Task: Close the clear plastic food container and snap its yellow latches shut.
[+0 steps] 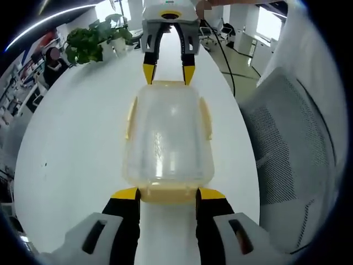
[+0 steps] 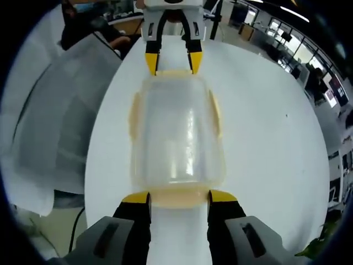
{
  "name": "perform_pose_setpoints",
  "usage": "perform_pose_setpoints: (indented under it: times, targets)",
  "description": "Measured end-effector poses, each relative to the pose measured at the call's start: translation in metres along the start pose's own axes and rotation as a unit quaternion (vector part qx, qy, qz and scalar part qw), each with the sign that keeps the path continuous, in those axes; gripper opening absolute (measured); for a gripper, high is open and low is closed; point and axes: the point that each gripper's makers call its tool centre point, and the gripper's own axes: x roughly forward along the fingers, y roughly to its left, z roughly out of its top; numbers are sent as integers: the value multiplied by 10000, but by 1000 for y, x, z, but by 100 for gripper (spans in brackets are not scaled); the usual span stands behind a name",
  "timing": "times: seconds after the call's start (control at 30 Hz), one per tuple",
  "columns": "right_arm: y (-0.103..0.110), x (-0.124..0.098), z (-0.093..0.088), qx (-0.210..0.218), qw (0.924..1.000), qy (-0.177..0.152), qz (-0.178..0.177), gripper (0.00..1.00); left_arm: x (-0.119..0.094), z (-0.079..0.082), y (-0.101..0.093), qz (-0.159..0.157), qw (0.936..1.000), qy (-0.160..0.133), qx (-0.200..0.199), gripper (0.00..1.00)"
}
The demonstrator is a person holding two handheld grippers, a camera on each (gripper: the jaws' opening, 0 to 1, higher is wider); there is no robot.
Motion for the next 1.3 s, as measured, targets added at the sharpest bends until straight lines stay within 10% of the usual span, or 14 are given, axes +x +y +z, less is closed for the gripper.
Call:
perform_pose_setpoints:
  times: [1.3]
  targets:
    - [2,0,-18,108,9992,69,388,38,18,10,-4,-241,9994,57,-239,38]
